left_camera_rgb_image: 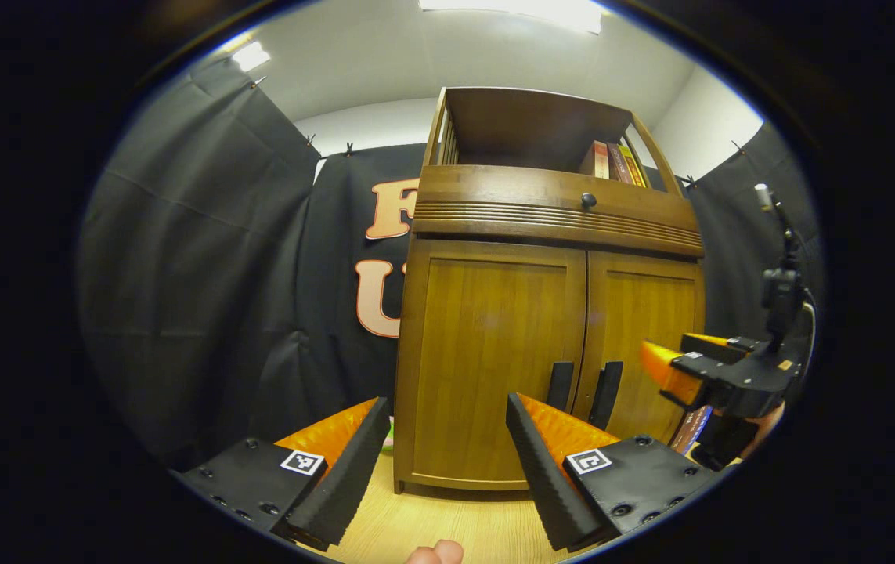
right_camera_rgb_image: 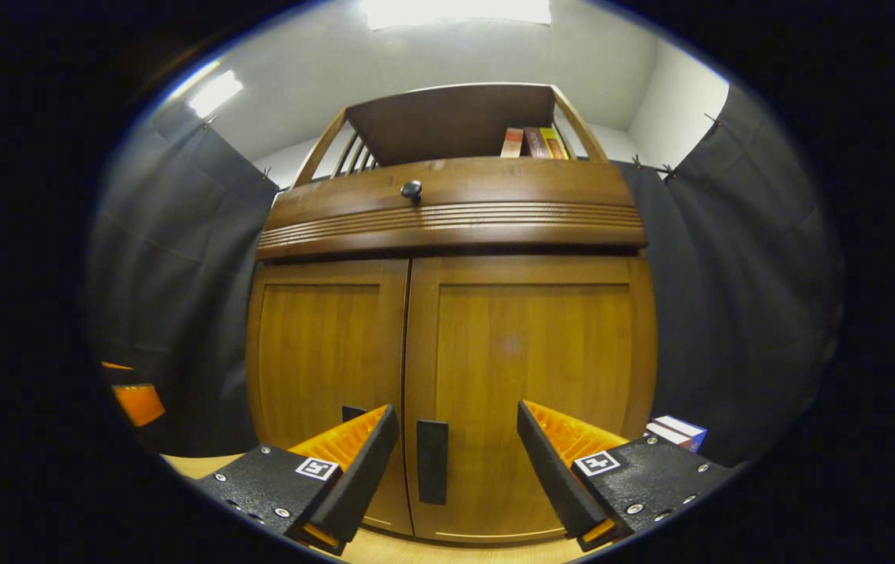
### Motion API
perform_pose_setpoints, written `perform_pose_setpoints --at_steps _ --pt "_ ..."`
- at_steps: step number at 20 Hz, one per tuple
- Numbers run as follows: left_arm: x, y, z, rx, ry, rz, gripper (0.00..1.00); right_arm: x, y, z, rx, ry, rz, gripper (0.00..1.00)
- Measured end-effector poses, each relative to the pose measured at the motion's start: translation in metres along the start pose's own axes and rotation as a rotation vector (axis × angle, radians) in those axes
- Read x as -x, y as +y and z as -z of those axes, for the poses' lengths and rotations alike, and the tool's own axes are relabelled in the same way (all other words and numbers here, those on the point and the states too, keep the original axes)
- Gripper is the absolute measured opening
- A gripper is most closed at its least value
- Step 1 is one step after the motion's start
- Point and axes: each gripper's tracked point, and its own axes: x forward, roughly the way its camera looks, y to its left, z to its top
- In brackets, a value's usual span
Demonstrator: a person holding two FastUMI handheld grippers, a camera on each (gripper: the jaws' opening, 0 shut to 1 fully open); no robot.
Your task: Open the right door of the double-door shoe cabinet with the right hand, and open the left door with the left hand.
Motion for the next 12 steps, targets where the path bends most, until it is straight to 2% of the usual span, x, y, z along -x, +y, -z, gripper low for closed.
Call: perform_pose_setpoints --at_steps 7,8,9,10,11,12 --pt "0.016 0.008 -0.011 -0.021 -0.024 -0.007 0.96 -0.051 0.000 0.054 0.000 0.117 0.029 0.94" --pt "0.016 0.011 -0.010 -0.026 -0.022 -0.011 0.96 -0.054 0.004 0.058 0.013 0.123 0.039 1.00" --pt "0.018 0.014 -0.010 -0.025 -0.019 -0.013 0.96 -0.057 0.006 0.063 0.018 0.132 0.048 1.00" --pt "0.017 0.015 -0.011 -0.020 -0.017 -0.013 0.94 -0.059 0.005 0.071 0.016 0.144 0.061 0.93" --pt "0.019 0.015 -0.014 -0.018 -0.015 -0.014 0.99 -0.061 0.005 0.077 0.016 0.161 0.073 0.91" --pt "0.020 0.016 -0.014 -0.020 -0.011 -0.015 0.96 -0.065 0.002 0.082 0.018 0.175 0.088 1.00"
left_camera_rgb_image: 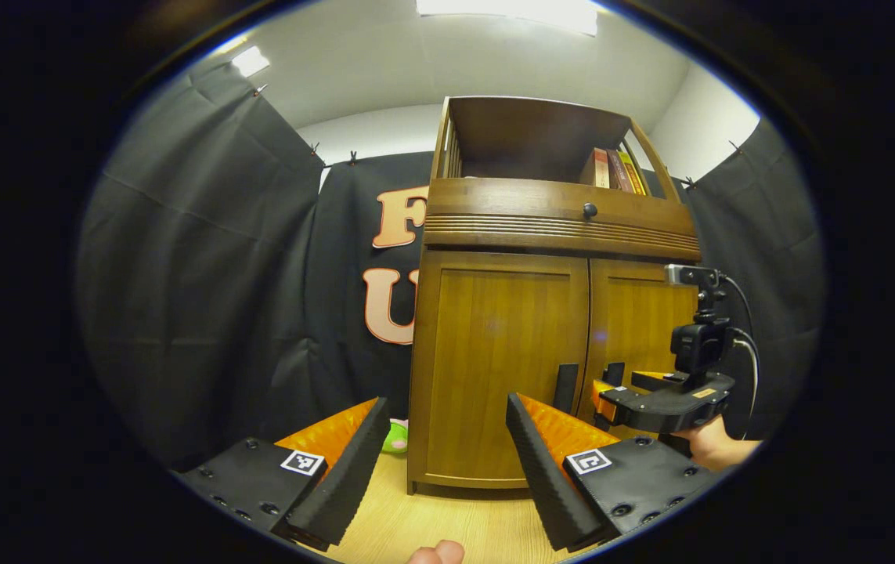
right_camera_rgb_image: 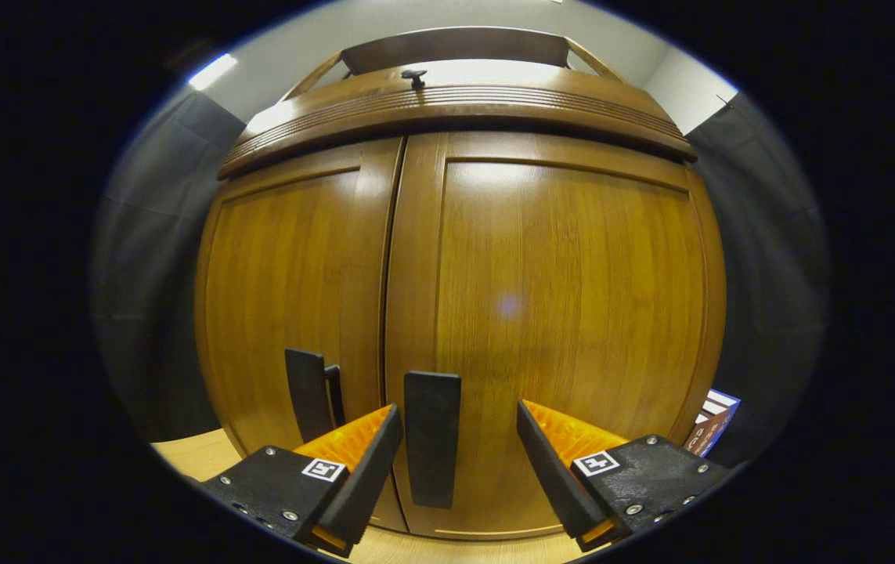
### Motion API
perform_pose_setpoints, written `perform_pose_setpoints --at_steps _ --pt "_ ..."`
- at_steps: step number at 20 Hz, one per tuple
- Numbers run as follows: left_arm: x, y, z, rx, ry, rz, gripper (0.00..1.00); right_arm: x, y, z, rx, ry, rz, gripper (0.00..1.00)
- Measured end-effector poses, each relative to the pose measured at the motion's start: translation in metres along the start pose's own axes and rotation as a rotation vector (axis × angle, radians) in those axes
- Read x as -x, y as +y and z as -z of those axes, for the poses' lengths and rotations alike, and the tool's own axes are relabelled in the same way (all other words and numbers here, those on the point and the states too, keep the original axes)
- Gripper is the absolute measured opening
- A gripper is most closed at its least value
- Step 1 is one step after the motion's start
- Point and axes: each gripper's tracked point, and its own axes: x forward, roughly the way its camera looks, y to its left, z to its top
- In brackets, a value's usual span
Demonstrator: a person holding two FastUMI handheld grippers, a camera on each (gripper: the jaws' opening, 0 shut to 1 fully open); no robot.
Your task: Open the right door of the double-door shoe cabinet with the right hand, and open the left door with the left hand.
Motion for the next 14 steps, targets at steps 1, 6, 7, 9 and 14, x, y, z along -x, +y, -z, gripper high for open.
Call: perform_pose_setpoints --at_steps 1,6,7,9,14 --pt "0.001 0.002 0.000 -0.006 0.003 0.001 0.99 -0.002 -0.004 0.003 0.003 0.012 0.015 0.89" --pt "0.004 0.015 -0.001 -0.026 0.009 -0.013 0.94 -0.002 0.003 0.002 -0.018 -0.020 0.007 0.84" --pt "0.005 0.016 -0.002 -0.027 0.012 -0.011 0.99 -0.004 0.006 0.007 -0.031 -0.007 -0.008 0.83" --pt "0.008 0.017 -0.005 -0.028 0.010 -0.007 0.96 -0.002 0.020 0.007 -0.057 0.011 -0.057 0.69" --pt "0.022 0.014 -0.005 -0.010 0.010 -0.005 0.95 0.006 0.017 0.009 -0.078 0.003 -0.049 0.32"
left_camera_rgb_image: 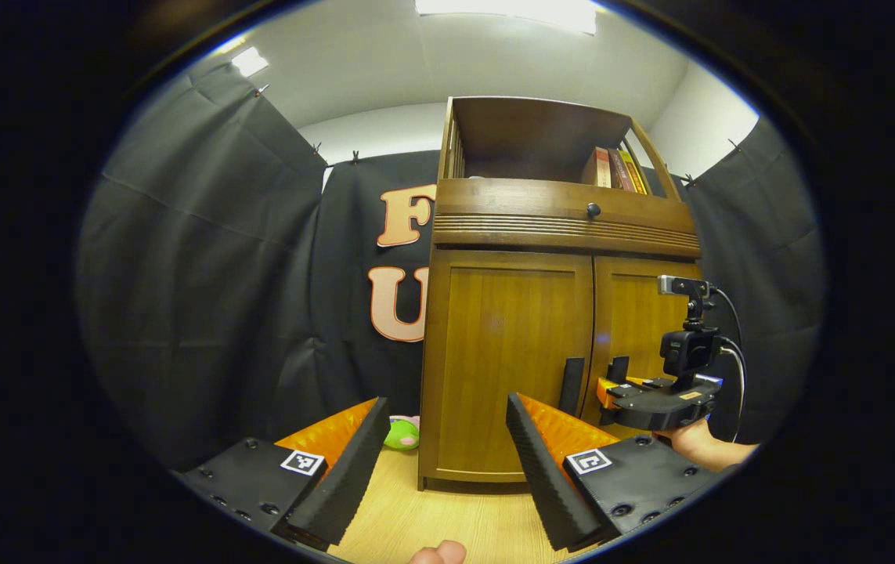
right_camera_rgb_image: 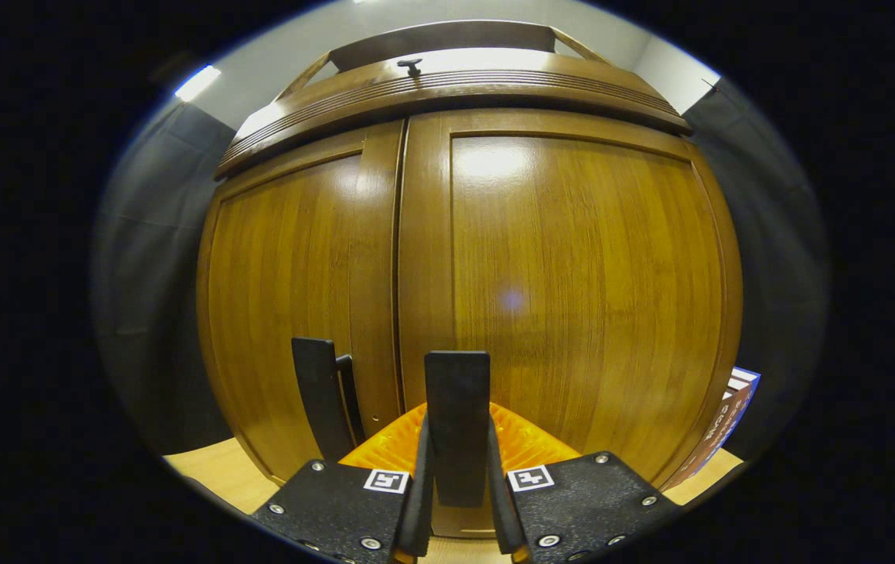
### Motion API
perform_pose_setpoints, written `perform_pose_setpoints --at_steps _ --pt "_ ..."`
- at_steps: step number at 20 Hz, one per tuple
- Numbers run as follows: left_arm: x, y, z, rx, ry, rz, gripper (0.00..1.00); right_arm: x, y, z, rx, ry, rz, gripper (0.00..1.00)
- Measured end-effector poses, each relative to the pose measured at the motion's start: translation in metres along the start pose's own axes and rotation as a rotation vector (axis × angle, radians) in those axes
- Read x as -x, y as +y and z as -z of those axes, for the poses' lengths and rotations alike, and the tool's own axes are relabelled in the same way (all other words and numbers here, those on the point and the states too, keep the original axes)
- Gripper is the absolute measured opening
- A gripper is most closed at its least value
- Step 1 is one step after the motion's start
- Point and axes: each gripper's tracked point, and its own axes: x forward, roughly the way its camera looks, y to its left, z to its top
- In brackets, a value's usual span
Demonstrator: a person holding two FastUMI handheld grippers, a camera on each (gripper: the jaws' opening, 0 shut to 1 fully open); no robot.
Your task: Open the right door of the double-door shoe cabinet with the right hand, and open the left door with the left hand.
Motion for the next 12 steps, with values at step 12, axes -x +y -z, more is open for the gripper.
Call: perform_pose_setpoints --at_steps 12 --pt "0.001 -0.049 0.028 -0.009 0.069 0.039 0.95 0.153 -0.054 0.000 -0.045 0.035 -0.032 0.40"
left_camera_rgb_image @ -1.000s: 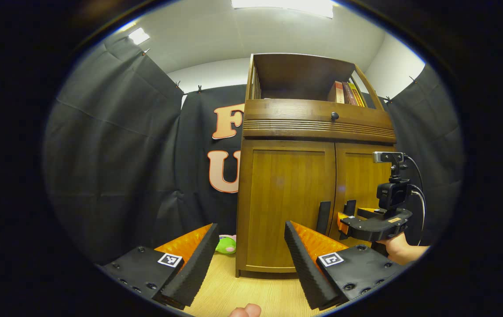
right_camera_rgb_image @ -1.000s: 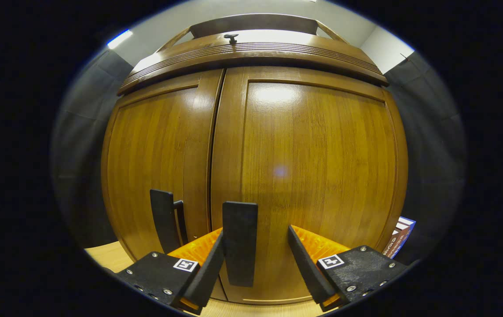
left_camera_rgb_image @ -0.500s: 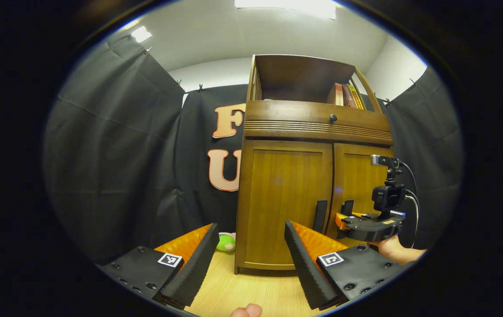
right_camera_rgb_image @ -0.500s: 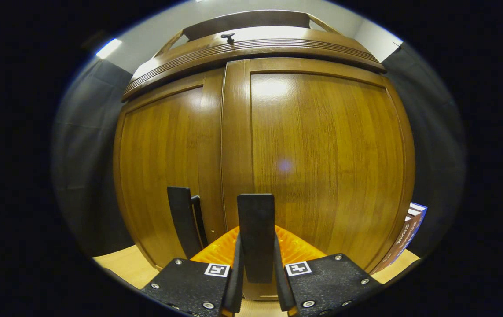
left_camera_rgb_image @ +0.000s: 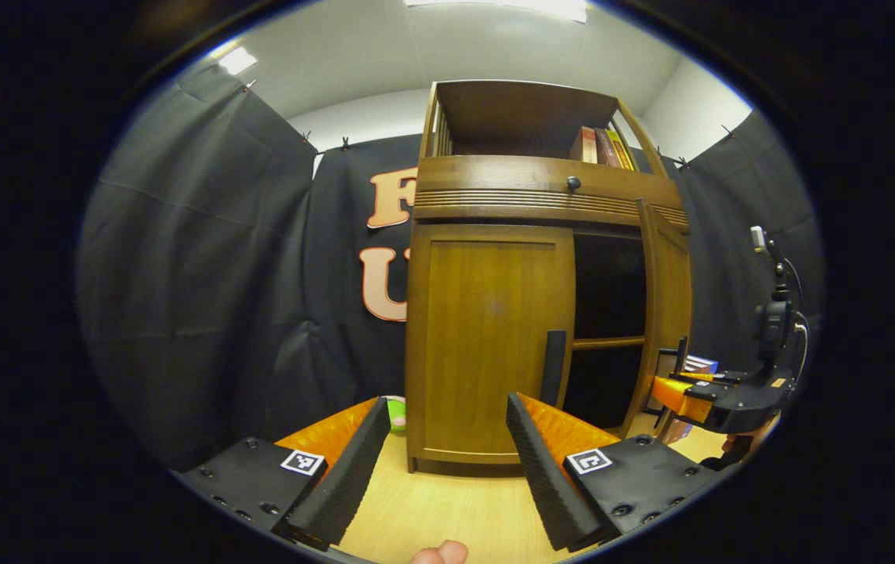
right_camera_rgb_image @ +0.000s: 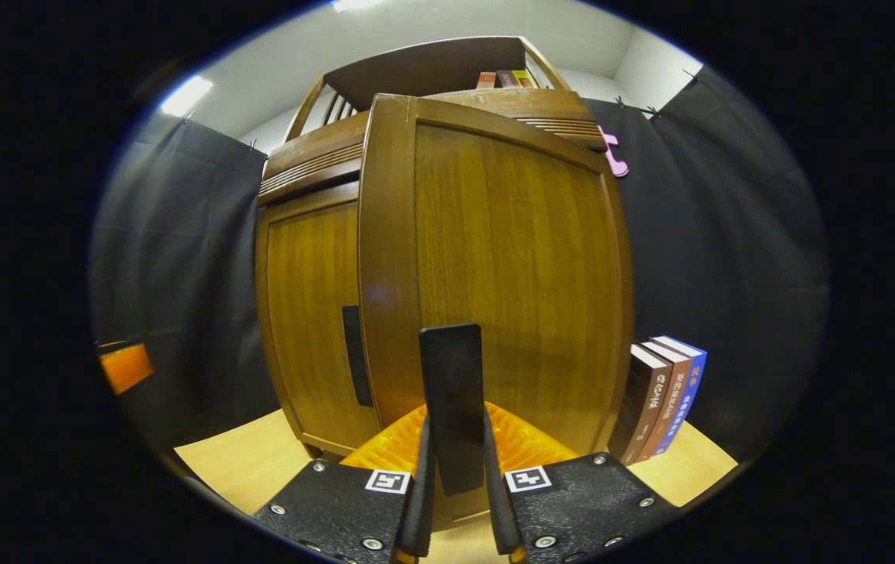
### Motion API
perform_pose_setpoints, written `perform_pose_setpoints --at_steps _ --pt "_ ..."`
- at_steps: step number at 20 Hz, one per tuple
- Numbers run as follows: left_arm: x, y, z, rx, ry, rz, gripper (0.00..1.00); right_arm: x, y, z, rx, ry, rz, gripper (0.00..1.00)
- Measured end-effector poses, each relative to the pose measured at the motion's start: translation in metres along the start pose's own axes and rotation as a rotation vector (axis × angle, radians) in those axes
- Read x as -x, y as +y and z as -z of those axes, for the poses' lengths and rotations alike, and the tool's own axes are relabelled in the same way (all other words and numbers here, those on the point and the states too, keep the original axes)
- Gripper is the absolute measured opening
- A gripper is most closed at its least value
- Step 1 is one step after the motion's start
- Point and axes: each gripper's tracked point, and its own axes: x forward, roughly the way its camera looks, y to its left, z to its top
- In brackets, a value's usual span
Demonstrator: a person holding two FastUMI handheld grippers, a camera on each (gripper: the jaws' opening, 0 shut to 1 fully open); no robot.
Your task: Open the right door of the double-door shoe cabinet with the right hand, and open the left door with the left hand.
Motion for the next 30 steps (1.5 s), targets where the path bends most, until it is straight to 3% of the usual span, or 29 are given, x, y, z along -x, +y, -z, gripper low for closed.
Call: perform_pose_setpoints --at_steps 1,7,8,9,11,12,13,15,16,17,21,25,30 --pt "-0.002 -0.009 0.000 0.009 -0.002 0.016 0.95 0.011 -0.008 0.001 -0.004 0.002 0.008 0.30" --pt "-0.017 -0.083 0.010 -0.038 -0.002 0.121 0.95 0.060 -0.066 -0.001 0.028 0.048 0.061 0.22" --pt "-0.020 -0.096 0.010 -0.036 -0.006 0.136 0.96 0.064 -0.078 -0.001 0.040 0.048 0.066 0.11" --pt "-0.023 -0.105 0.013 -0.033 -0.008 0.147 0.96 0.070 -0.091 -0.002 0.055 0.049 0.078 0.21" --pt "-0.030 -0.123 0.016 -0.026 -0.011 0.155 0.96 0.080 -0.123 -0.002 0.097 0.045 0.134 0.17" --pt "-0.033 -0.130 0.017 -0.021 -0.013 0.157 0.95 0.084 -0.141 -0.002 0.130 0.042 0.174 0.05" --pt "-0.038 -0.138 0.018 -0.016 -0.013 0.160 0.95 0.088 -0.160 -0.004 0.168 0.047 0.202 0.12" --pt "-0.052 -0.152 0.024 -0.022 0.008 0.176 0.95 0.089 -0.169 -0.002 0.147 0.043 0.168 0.06" --pt "-0.059 -0.156 0.025 -0.028 0.015 0.178 0.95 0.091 -0.171 -0.007 0.140 0.028 0.151 0.16" --pt "-0.067 -0.161 0.027 -0.032 0.017 0.180 0.95 0.093 -0.176 -0.007 0.146 0.021 0.143 0.06" --pt "-0.098 -0.161 0.033 -0.030 0.010 0.157 0.97 0.096 -0.193 -0.005 0.080 0.006 0.103 0.07" --pt "-0.128 -0.146 0.034 -0.038 -0.001 0.109 0.95 0.124 -0.227 0.006 0.075 0.023 0.181 0.06" --pt "-0.162 -0.154 0.037 -0.021 0.007 0.149 0.95 0.163 -0.229 0.003 0.032 0.007 0.196 0.07"
